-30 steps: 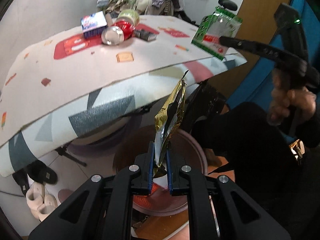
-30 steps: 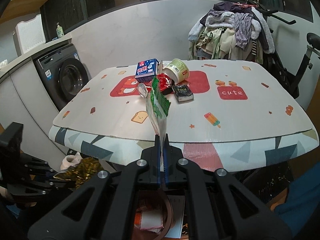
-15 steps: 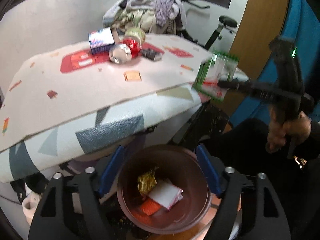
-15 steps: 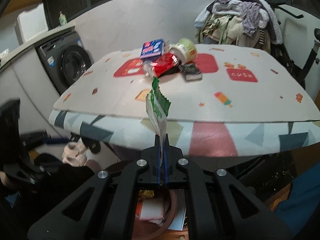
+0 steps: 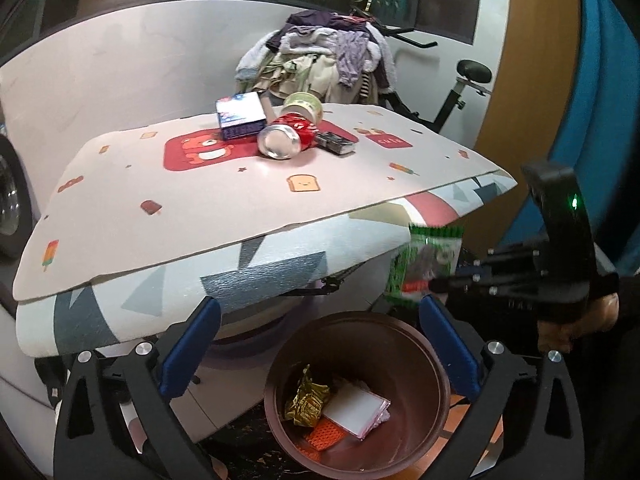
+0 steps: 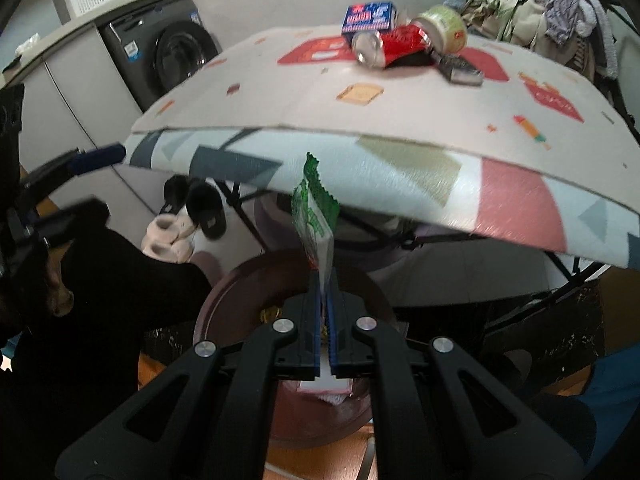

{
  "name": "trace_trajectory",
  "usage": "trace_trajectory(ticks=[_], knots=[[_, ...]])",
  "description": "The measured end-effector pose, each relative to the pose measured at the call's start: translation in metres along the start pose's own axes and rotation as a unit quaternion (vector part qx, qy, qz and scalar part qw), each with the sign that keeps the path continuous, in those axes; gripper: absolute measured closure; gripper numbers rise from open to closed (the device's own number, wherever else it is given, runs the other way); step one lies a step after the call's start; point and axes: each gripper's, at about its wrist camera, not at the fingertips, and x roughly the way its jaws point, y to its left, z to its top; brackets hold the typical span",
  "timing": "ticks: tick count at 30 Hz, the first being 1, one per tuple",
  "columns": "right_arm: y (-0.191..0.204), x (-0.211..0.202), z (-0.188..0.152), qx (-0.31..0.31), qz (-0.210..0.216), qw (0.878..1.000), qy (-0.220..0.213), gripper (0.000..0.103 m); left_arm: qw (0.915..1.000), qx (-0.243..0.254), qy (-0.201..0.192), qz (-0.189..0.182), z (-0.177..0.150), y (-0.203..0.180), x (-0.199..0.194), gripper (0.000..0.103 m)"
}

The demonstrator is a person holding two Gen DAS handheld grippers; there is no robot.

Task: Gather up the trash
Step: 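Lower the right tool into the bin and open it to drop the snack packet, then grasp the black Face tissue pack with the right tool while the left tool approaches the red can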

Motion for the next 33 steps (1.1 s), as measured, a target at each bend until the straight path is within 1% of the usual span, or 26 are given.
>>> trace_trajectory(ticks=[4,6,12,16,17,18,19,20,21,22,23,26,28,33], knots=[[-0.004,0.019,-0.005,0.009,-0.001,0.999,0.042,0.096,0.9997,-0.013,-0.002,0.023,-0.006,0.004,0.001,0.006],[-0.005,0.024,-0.006,0.009,-0.003,0.998,0.056,0.096,0.9996,-0.012,-0.002,0.025,-0.006,0.005,0.001,0.006],[0.001,0.032,-0.008,-0.005,-0.008,0.997,0.073,0.096,0.9995,0.012,0.003,0.029,-0.008,-0.004,0.004,0.006],[0.001,0.034,-0.009,-0.005,-0.009,0.997,0.079,0.094,0.9995,0.013,0.005,0.028,-0.008,-0.005,0.005,0.006],[0.001,0.035,-0.009,-0.005,-0.011,0.997,0.081,0.089,0.9995,0.012,0.006,0.027,-0.008,-0.005,0.005,0.006],[0.001,0.035,-0.008,-0.005,-0.012,0.997,0.081,0.087,0.9996,0.009,0.007,0.028,-0.008,-0.004,0.005,0.006],[0.001,0.035,-0.009,-0.005,-0.012,0.997,0.081,0.081,0.9996,0.007,0.008,0.027,-0.009,-0.003,0.006,0.006],[0.001,0.035,-0.009,-0.005,-0.013,0.997,0.080,0.073,0.9996,0.005,0.008,0.027,-0.008,-0.003,0.006,0.006],[0.001,0.034,-0.008,-0.005,-0.014,0.997,0.079,0.067,0.9996,0.004,0.008,0.027,-0.008,-0.002,0.006,0.006],[0.001,0.034,-0.008,-0.005,-0.016,0.997,0.078,0.052,0.9996,0.003,0.009,0.027,-0.008,-0.002,0.007,0.006],[0.001,0.034,-0.008,-0.005,-0.020,0.997,0.076,0.032,0.9996,0.002,0.009,0.028,-0.008,-0.002,0.007,0.006],[0.001,0.030,-0.006,-0.007,-0.024,0.997,0.067,0.014,0.9996,0.001,0.009,0.029,-0.008,-0.001,0.007,0.006],[0.000,0.029,-0.006,-0.008,-0.030,0.997,0.064,0.008,0.9995,0.000,0.009,0.030,-0.008,-0.001,0.007,0.006],[-0.005,0.024,-0.002,0.005,-0.052,0.997,0.052,0.006,0.9994,-0.001,0.017,0.031,-0.007,0.002,0.010,0.006]])
